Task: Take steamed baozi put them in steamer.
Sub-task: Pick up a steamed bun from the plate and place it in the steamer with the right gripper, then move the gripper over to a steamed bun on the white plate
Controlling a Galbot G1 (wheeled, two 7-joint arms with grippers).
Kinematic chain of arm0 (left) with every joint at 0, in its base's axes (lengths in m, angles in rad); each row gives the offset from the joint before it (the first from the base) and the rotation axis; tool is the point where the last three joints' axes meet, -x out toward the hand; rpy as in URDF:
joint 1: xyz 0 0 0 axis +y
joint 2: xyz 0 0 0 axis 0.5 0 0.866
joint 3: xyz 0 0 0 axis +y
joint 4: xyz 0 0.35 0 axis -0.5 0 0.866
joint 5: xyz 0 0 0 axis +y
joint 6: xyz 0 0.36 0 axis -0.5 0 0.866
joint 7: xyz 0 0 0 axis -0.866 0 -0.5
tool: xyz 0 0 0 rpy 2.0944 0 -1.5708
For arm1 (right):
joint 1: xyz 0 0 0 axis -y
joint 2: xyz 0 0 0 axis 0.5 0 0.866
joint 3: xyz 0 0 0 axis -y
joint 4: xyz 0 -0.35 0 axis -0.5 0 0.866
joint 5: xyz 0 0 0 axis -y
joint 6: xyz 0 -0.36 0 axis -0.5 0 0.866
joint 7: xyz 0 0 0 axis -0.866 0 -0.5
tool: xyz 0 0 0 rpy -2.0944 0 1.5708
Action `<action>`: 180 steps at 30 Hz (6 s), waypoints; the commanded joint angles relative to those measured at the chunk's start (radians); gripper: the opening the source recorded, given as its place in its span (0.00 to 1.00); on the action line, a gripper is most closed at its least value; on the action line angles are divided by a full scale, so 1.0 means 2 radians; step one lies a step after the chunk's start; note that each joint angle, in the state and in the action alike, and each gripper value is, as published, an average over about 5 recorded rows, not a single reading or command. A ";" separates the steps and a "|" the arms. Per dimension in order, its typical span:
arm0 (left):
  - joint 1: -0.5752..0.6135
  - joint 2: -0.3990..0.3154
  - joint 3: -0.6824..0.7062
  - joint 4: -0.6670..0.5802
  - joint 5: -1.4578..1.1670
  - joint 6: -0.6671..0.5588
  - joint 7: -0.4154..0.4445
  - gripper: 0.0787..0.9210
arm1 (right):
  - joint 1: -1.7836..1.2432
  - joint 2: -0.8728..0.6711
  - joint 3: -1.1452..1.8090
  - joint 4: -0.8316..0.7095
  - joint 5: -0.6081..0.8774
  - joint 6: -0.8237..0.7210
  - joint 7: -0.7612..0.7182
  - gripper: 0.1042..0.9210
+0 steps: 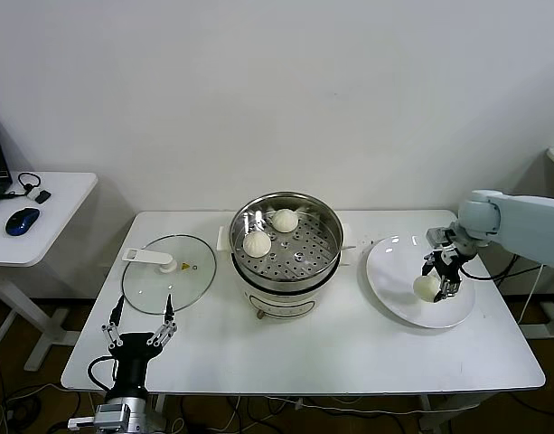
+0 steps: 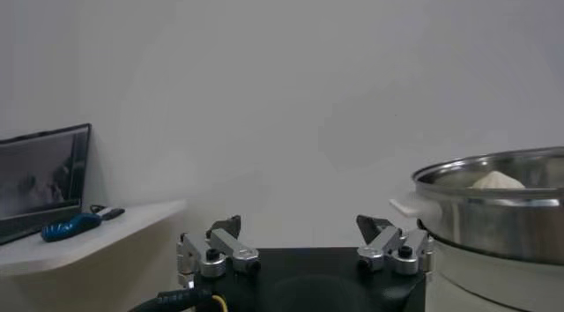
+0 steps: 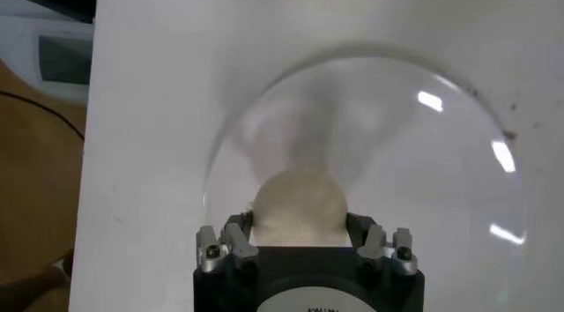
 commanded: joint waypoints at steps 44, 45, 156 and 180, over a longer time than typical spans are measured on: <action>0.001 -0.025 -0.008 0.005 -0.005 -0.003 -0.006 0.88 | 0.089 0.253 0.043 0.063 -0.177 0.340 0.094 0.73; 0.001 -0.025 -0.008 0.005 -0.005 -0.004 -0.006 0.88 | 0.086 0.254 0.042 0.061 -0.179 0.342 0.095 0.73; 0.006 -0.025 -0.003 0.011 0.007 -0.007 -0.006 0.88 | -0.122 -0.009 0.100 -0.207 -0.127 0.122 -0.011 0.88; 0.012 -0.025 0.003 0.011 0.013 -0.006 -0.004 0.88 | -0.188 0.020 0.187 -0.257 -0.142 0.120 -0.011 0.88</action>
